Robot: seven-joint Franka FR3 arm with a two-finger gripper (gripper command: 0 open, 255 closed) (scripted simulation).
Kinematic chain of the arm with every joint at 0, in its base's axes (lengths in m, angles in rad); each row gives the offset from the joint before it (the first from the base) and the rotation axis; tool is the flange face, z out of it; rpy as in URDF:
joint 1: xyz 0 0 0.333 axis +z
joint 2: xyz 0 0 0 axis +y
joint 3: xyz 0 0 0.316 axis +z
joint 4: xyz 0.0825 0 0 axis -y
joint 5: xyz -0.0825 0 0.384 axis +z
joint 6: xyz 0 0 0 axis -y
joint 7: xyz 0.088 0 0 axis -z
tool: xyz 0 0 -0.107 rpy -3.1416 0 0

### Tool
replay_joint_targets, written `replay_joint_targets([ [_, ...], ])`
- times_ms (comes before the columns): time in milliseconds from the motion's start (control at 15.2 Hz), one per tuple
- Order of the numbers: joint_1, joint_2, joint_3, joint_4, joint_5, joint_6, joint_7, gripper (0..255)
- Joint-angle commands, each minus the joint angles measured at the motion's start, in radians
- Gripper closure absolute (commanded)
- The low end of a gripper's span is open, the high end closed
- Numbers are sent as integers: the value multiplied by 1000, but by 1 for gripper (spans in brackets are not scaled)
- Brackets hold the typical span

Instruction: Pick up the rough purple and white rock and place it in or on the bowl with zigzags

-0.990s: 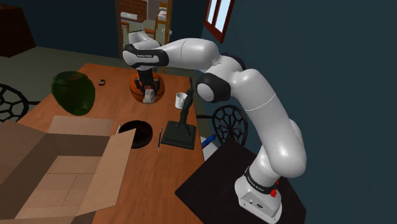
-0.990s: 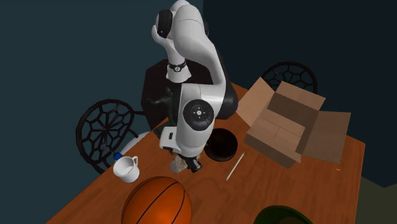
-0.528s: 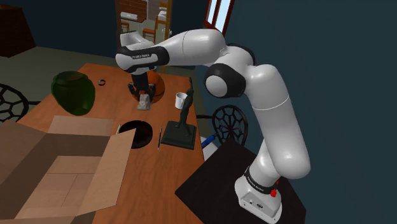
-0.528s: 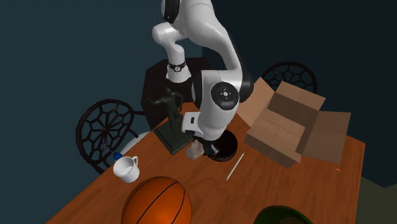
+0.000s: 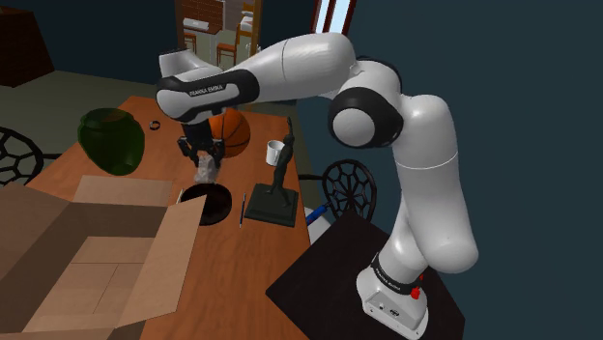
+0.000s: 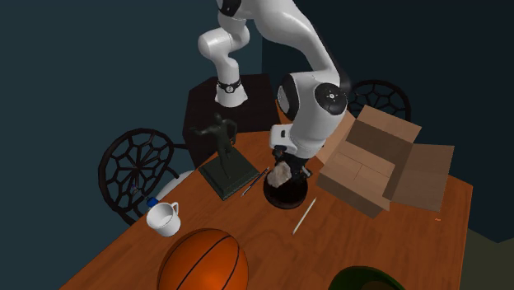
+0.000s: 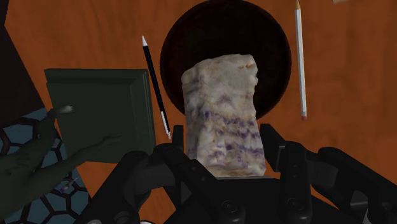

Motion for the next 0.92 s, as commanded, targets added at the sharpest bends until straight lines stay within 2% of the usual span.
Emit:
replay_joint_targets([
  [0,43,-36,7,-48,-6,9,46,255],
  [858,34,43,23,-103,16,142,42,255],
])
